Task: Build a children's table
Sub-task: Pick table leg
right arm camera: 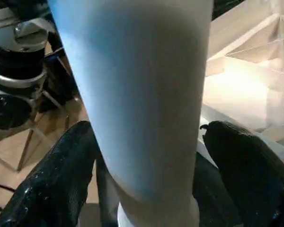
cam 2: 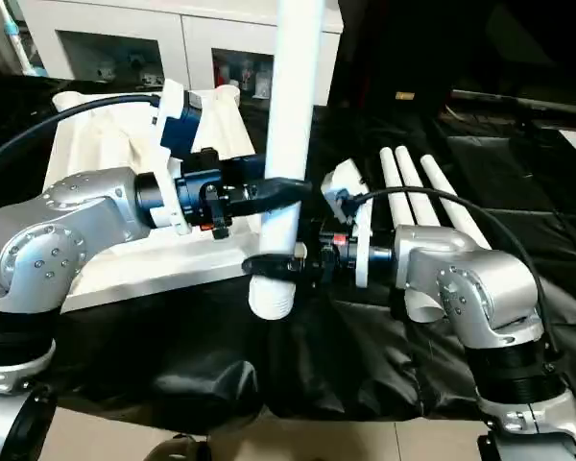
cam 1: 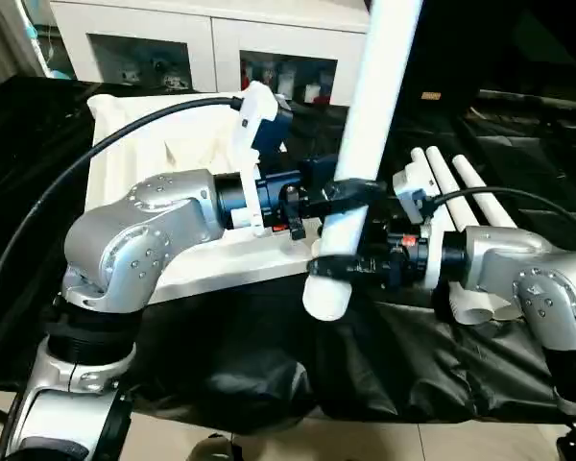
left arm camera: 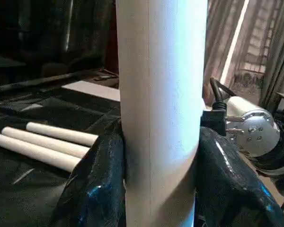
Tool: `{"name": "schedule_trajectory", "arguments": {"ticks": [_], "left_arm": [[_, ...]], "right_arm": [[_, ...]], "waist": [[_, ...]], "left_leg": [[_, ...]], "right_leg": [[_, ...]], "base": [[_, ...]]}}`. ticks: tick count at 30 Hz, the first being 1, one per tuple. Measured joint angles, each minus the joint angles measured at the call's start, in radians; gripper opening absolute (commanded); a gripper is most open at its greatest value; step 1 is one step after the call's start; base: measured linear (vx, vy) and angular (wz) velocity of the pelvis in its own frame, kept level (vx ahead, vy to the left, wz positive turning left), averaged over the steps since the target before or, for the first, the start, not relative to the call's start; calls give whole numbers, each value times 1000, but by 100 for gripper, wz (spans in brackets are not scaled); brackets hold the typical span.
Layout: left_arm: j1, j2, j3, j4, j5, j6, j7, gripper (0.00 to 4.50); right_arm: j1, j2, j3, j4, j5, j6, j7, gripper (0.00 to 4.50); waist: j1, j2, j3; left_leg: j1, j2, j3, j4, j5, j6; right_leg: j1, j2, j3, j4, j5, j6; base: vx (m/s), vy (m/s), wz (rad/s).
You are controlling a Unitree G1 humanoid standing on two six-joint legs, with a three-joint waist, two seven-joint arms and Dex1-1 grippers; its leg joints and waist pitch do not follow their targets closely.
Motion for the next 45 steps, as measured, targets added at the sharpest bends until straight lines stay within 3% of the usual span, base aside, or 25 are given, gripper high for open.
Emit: {"name": "schedule_trajectory", "arguments": {"ticks": [22, 33, 34, 35, 45], "left_arm": [[0, 9, -2, -20, -14, 0, -62, 184], [0, 1, 3, -18, -17, 5, -49, 184], [0, -6, 8, -14, -24, 11, -41, 240], [0, -11, 16, -7, -35, 21, -36, 254], [-14, -19, 110, 12, -144, 86, -20, 333]], "right_arm": [[2, -16, 38, -26, -1, -13, 64, 210], [5, -16, 42, -38, -4, -20, 61, 195], [5, -16, 38, -38, -3, -20, 61, 195], [5, -16, 36, -38, -1, -20, 61, 194], [19, -14, 34, -39, 7, -18, 46, 188]], "waist": [[1, -1, -1], [1, -1, -1], [2, -1, -1], [2, -1, -1], [3, -1, -1]], "left_leg": [[0, 0, 0, 4, 0, 1], [1, 0, 0, 12, 0, 1], [1, 0, 0, 12, 0, 1], [1, 0, 0, 13, 0, 1], [1, 0, 0, 13, 0, 0]], "right_leg": [[0, 0, 0, 5, 0, 0], [0, -1, 1, 12, 0, 0], [0, -1, 1, 13, 0, 0], [0, -1, 1, 13, 0, 0], [0, -1, 1, 14, 0, 0]], "base": [[0, 0, 0], [0, 0, 0], [0, 0, 0], [0, 0, 0], [0, 0, 0]]}}
